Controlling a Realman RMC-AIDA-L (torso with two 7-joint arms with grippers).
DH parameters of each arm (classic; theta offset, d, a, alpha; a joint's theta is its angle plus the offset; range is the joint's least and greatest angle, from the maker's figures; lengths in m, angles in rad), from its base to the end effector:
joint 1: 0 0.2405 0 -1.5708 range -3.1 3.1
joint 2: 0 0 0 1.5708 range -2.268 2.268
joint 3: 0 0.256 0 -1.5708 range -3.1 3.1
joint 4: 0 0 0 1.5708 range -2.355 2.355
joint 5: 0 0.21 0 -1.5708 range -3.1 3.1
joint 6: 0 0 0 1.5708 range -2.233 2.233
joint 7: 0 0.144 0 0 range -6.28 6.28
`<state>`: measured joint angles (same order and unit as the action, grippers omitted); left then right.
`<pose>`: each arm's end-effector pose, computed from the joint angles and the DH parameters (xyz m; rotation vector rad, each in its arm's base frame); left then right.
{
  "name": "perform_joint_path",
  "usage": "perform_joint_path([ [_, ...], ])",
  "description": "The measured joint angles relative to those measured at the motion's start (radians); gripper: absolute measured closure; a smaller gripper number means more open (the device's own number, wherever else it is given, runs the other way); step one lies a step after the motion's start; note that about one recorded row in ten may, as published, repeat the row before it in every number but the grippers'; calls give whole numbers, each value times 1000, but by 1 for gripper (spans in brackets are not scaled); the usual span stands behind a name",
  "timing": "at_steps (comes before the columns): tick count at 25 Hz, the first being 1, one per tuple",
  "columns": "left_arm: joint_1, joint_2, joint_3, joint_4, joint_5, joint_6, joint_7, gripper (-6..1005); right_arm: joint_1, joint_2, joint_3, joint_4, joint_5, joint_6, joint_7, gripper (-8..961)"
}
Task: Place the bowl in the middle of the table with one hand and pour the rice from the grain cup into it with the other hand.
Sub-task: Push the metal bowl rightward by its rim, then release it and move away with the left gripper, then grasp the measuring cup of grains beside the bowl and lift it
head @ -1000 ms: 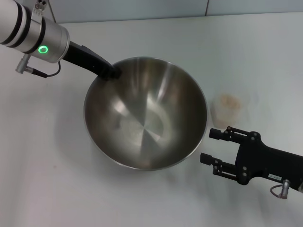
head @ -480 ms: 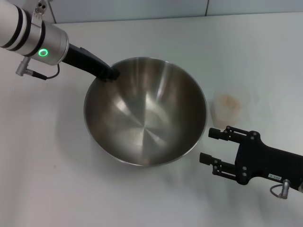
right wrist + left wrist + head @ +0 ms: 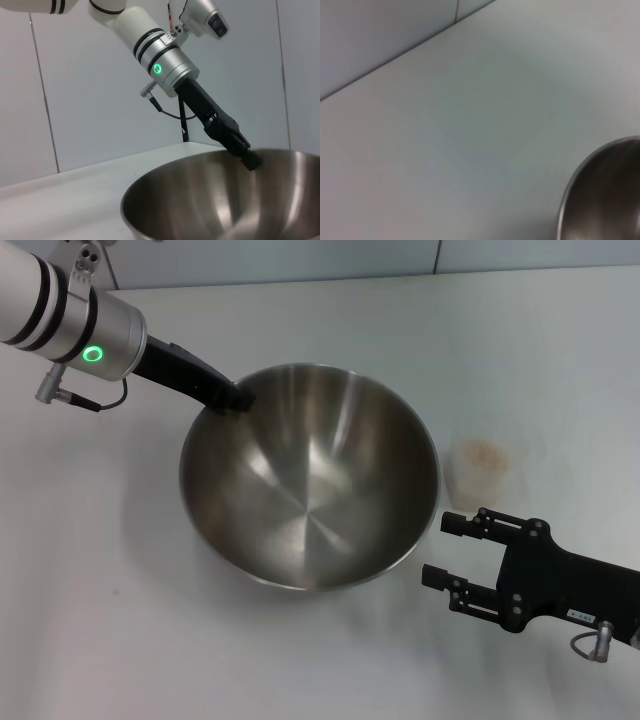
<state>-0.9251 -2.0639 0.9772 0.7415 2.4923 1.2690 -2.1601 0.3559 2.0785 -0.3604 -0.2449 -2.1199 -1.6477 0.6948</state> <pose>-0.1717 0.4291 -0.0203 -2.6882 -0.8515 0.1226 0.3156 0.2304 -0.0444 -2.5601 0.4176 0.9027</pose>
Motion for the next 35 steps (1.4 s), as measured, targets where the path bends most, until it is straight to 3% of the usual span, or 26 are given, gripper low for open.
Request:
perform_joint_path([
  [7,2,-1,-9,2,-6,-2,-4,940,-2,1,0,3,0,0,0,297],
  [14,32,0,-10,69,-58,-1,2,696,-4,2,0,3,0,0,0,297],
  [16,103,4,-11,203,-164,21,11,620,-5,2,1,2,0,0,0,297],
  [18,103,4,-11,203,-164,21,11,543,-7,2,3,3,0,0,0,297],
  [19,179,8,-34,330,-305,50,49,505,-8,2,7,2,0,0,0,297],
  [20,179,8,-34,330,-305,50,49,426,-8,2,7,2,0,0,0,297],
  [21,224,9,-65,376,-403,69,95,347,-8,2,7,2,0,0,0,297],
  [22,224,9,-65,376,-403,69,95,340,-8,2,8,1,0,0,0,297],
  [23,266,10,-99,404,-509,91,153,333,-8,2,8,1,0,0,0,297],
  [24,266,10,-99,404,-509,91,153,326,-7,1,9,0,0,0,0,297],
  [25,340,14,-150,398,-719,142,293,319,-7,1,9,0,0,0,0,297],
  [27,340,14,-150,398,-719,142,293,304,-6,1,9,0,0,0,0,297],
  [29,467,24,-178,328,-966,265,519,290,-3,0,10,-2,0,0,0,297],
  [35,565,28,-225,184,-1062,422,778,243,1,0,11,-4,5,0,0,297],
])
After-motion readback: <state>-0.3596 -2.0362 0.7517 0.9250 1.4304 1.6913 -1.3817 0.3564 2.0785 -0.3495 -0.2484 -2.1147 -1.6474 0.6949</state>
